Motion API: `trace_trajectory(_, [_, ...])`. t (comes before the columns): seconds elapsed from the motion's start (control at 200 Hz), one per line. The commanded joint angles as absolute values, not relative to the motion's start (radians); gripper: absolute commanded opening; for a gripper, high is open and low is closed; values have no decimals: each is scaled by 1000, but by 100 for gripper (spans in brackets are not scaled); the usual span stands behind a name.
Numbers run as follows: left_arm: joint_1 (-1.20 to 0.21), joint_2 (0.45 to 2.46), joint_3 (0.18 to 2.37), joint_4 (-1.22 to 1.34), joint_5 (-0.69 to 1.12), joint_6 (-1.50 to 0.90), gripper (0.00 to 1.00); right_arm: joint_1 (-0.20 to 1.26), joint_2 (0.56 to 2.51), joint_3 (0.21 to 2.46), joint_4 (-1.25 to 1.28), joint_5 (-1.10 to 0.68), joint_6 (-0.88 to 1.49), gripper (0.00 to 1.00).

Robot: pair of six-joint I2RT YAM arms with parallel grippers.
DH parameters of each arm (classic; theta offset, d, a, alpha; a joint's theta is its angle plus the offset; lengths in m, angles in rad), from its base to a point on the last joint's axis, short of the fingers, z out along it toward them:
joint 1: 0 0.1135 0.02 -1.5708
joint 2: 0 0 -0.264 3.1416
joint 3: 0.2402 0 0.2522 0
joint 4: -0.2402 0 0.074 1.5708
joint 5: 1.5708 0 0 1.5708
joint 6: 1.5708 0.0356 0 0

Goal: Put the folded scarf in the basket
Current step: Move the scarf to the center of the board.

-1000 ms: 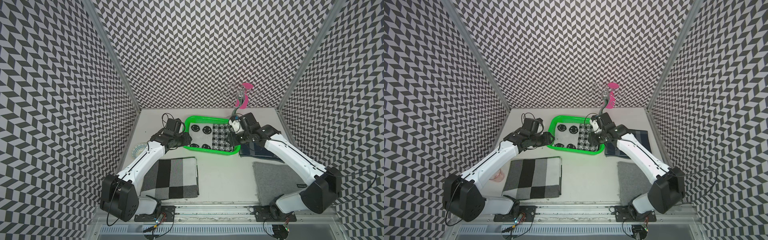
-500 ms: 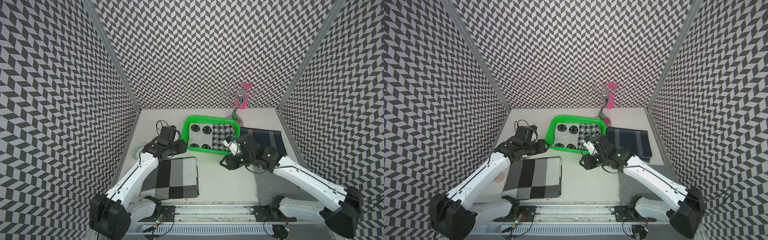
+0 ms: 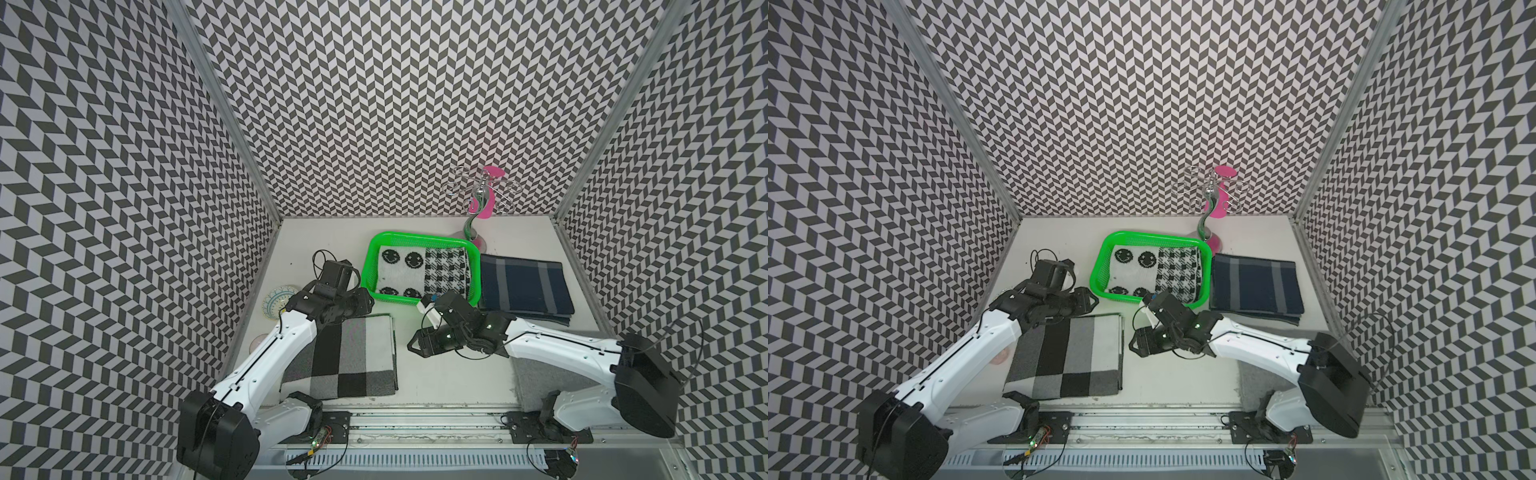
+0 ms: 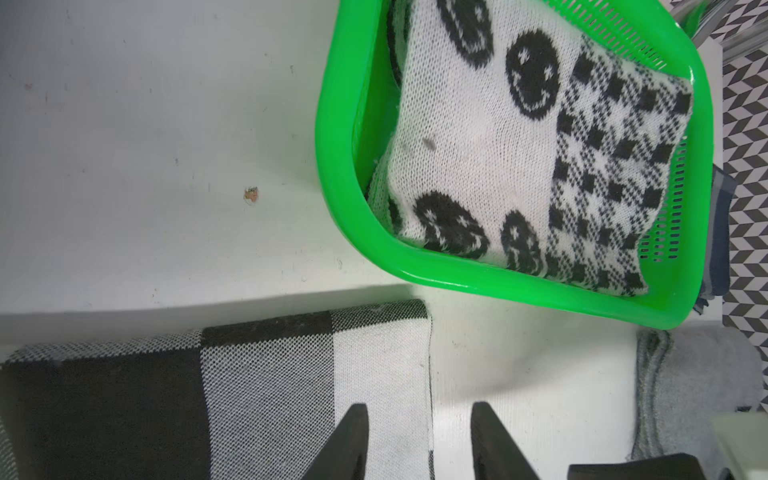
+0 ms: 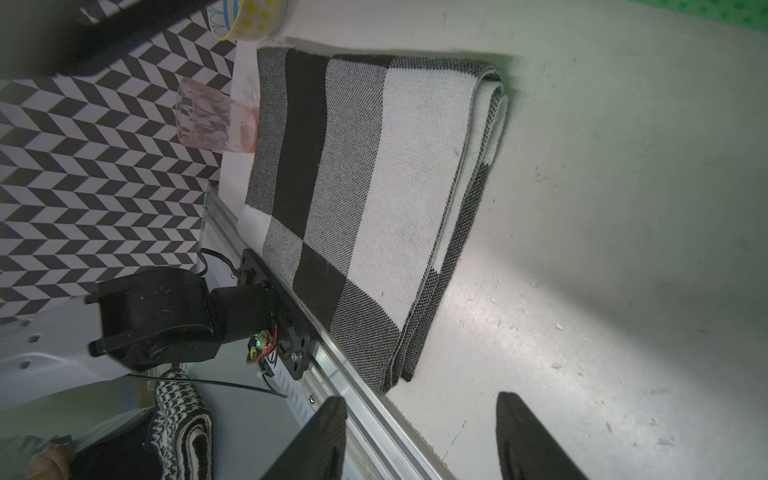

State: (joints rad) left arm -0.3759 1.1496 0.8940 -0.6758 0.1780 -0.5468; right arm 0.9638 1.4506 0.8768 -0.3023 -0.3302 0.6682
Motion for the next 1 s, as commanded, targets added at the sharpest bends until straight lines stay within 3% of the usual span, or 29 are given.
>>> trace_trajectory(0.0, [-368, 1128, 870, -662, 190, -537, 44, 1006, 1522, 923, -194, -317, 696, 62])
trace_trajectory(0.786, [-314, 1104, 832, -669, 242, -443, 44, 1068, 1920, 1071, -142, -259, 721, 60])
trace_trajectory(0.876, [-312, 1100, 831, -679, 245, -434, 44, 1068, 1949, 1079, -150, -247, 711, 53])
trace_trajectory(0.966, [-311, 1088, 824, -680, 252, -432, 44, 1071, 1942, 1063, -162, -225, 708, 34])
trace_trajectory(0.996, [-311, 1086, 821, -679, 254, -434, 44, 1069, 1925, 1051, -166, -225, 708, 34])
